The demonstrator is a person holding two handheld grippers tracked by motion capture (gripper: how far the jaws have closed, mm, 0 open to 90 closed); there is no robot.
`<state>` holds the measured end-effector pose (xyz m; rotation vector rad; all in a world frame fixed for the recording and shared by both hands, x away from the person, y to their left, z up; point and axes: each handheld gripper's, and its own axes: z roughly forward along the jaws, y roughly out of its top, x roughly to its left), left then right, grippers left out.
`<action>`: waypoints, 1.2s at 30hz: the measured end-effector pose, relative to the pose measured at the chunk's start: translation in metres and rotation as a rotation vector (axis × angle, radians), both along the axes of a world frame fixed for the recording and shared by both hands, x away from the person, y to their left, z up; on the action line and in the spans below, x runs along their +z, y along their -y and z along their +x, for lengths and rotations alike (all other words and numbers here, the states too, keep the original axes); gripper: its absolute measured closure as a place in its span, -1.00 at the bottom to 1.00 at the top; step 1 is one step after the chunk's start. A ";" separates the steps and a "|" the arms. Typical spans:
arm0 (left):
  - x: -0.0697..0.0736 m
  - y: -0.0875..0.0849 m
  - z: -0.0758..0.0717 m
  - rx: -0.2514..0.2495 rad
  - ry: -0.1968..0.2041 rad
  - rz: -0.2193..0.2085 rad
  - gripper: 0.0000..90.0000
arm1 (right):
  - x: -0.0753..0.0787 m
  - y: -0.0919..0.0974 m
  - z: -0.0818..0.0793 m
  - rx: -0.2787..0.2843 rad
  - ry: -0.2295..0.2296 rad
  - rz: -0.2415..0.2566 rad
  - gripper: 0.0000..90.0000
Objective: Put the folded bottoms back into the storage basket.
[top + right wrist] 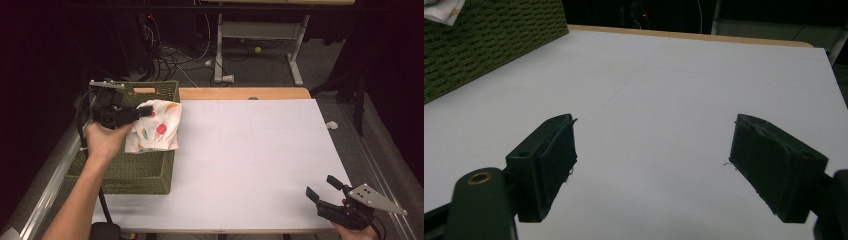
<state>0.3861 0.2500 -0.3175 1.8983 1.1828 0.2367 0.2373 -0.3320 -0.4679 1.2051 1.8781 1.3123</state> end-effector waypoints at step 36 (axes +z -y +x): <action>-0.019 -0.042 -0.001 0.118 0.000 0.079 0.69 | 0.000 -0.001 0.002 -0.007 -0.004 0.000 -0.58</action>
